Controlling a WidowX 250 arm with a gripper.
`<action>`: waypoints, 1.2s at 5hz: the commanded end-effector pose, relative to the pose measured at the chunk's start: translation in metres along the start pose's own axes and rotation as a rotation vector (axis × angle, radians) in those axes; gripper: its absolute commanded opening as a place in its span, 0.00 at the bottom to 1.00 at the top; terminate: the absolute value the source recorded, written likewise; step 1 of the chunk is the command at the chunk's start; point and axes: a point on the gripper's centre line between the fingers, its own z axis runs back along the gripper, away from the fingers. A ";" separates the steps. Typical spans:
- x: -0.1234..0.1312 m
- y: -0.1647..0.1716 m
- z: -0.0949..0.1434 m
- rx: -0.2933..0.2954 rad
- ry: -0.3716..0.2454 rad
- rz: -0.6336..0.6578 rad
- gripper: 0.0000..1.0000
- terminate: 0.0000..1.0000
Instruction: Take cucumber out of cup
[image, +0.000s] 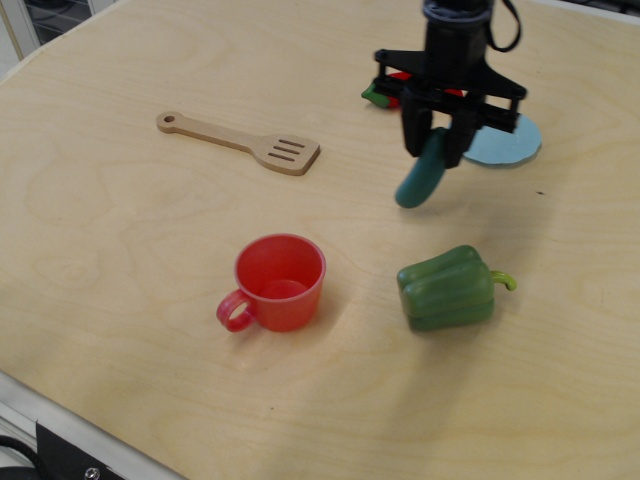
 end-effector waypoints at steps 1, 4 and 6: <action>0.011 -0.020 0.001 -0.048 -0.006 -0.069 1.00 0.00; 0.008 -0.016 0.008 -0.047 -0.010 -0.045 1.00 0.00; 0.005 -0.005 0.033 -0.052 -0.063 -0.023 1.00 0.00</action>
